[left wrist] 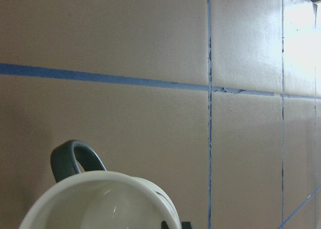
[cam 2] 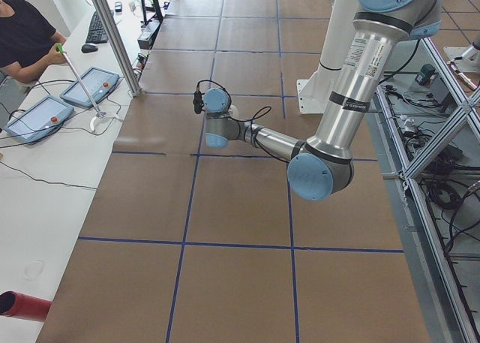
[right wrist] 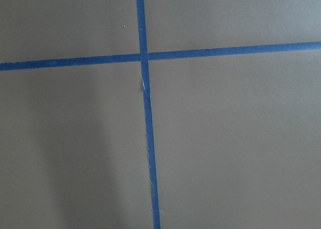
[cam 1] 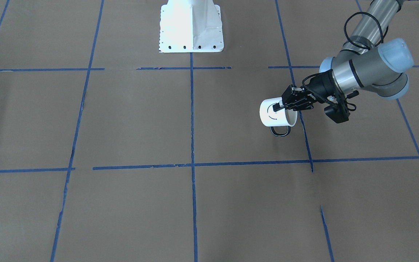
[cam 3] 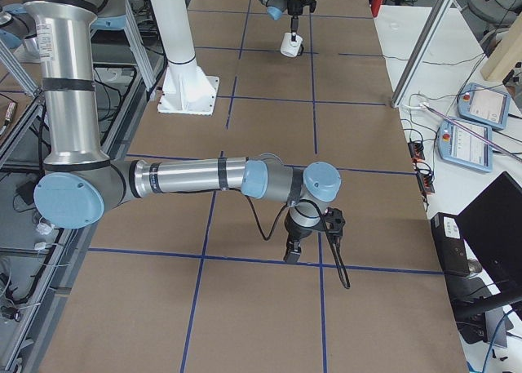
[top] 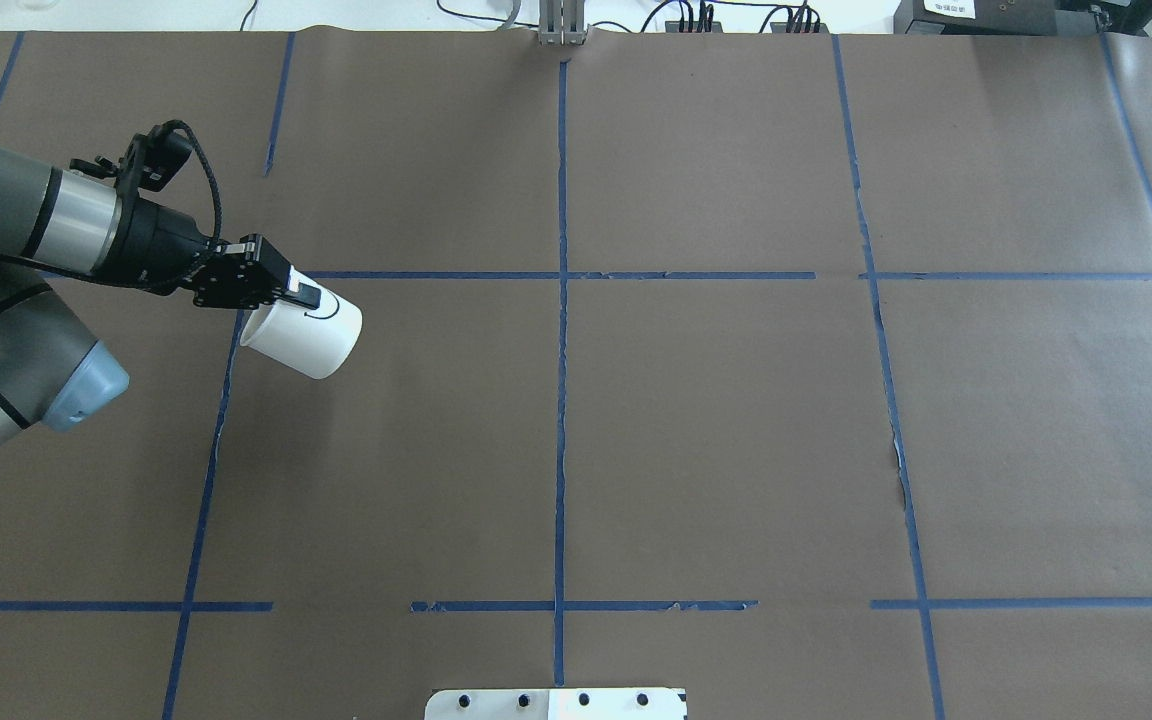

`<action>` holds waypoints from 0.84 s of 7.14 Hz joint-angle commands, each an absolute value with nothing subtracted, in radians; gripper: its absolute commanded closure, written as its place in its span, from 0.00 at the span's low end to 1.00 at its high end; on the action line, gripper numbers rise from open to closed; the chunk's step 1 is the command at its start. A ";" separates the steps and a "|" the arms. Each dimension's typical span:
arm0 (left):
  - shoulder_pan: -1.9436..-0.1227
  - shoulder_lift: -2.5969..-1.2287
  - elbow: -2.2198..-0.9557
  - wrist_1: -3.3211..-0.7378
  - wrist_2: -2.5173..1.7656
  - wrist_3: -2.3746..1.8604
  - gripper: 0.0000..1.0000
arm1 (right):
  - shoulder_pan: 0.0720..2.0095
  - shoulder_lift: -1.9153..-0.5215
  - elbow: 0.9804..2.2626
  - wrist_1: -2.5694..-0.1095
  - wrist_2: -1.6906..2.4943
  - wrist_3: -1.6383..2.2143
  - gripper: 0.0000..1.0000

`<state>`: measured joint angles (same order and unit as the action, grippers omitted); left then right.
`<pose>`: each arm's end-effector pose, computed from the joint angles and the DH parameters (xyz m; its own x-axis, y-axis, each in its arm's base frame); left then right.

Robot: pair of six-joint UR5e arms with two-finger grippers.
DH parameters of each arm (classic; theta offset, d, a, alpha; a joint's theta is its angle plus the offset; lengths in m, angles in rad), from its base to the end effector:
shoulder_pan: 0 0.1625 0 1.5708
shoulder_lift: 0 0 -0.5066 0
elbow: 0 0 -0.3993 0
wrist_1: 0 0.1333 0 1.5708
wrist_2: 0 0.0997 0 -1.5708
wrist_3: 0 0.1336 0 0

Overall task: Flip mug
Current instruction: 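Lift the mug with the left gripper and carry it toward the table center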

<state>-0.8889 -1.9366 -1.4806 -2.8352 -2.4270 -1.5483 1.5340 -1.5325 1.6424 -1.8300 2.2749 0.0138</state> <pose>0.3883 -0.5297 0.4300 0.0201 -0.0014 -0.9998 0.0325 0.9995 -0.0008 0.0284 -0.5011 0.7405 0.7657 0.0818 0.6380 0.0258 0.9872 -0.1576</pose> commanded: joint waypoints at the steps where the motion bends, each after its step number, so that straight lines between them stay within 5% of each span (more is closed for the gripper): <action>1: -0.882 -2.000 -1.529 -2.690 -2.367 -1.543 1.00 | 1.534 -1.532 1.641 -1.830 2.275 0.014 0.00; 6: -0.764 -2.242 -1.670 -2.037 -2.159 -1.365 1.00 | 1.534 -1.532 1.641 -1.830 2.275 0.014 0.00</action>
